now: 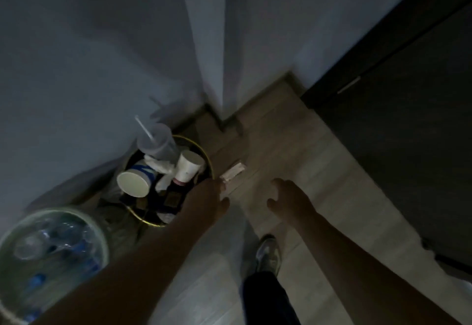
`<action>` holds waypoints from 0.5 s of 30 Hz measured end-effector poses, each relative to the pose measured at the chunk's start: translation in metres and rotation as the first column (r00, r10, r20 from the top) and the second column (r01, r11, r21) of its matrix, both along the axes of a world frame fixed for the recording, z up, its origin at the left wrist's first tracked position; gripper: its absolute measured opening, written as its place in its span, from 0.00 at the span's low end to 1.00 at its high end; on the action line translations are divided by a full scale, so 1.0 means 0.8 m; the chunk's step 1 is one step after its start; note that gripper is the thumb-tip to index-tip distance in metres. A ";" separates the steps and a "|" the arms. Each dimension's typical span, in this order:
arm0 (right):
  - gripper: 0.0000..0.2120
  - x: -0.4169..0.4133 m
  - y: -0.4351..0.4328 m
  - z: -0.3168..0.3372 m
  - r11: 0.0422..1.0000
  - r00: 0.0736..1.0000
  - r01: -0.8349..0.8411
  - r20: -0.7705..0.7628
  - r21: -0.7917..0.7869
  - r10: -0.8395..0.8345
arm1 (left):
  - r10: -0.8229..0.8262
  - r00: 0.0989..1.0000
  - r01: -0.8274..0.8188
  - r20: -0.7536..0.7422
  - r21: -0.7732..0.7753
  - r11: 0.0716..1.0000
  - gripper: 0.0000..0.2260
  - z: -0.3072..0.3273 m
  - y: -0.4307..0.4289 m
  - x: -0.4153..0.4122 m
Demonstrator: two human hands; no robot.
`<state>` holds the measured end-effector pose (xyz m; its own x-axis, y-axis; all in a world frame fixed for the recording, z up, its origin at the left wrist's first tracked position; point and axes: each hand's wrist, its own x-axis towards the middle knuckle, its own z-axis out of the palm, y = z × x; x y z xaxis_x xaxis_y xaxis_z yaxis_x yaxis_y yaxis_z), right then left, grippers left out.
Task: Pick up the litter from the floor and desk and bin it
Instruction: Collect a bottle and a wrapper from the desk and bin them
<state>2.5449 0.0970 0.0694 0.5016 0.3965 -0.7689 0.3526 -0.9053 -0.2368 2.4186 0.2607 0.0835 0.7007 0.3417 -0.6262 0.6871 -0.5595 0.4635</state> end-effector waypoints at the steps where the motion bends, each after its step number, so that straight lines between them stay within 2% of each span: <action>1: 0.27 0.017 -0.005 -0.015 0.999 0.998 -0.052 0.019 0.003 0.052 | 0.021 1.000 -0.021 -0.009 -0.004 1.000 0.13 -0.015 -0.018 0.014; 7: 0.26 0.080 -0.015 -0.142 0.944 0.941 -0.328 0.099 0.031 0.323 | 0.163 0.979 -0.158 -0.119 0.051 0.986 0.15 -0.153 -0.082 0.039; 11: 0.27 0.086 0.002 -0.228 0.943 0.943 -0.331 0.061 0.047 0.328 | 0.273 0.944 -0.256 -0.183 0.114 0.960 0.16 -0.233 -0.089 0.016; 15: 0.28 0.085 0.024 -0.301 0.921 0.926 -0.377 0.041 0.096 0.375 | 0.324 0.915 -0.306 -0.241 0.113 0.945 0.16 -0.294 -0.093 0.009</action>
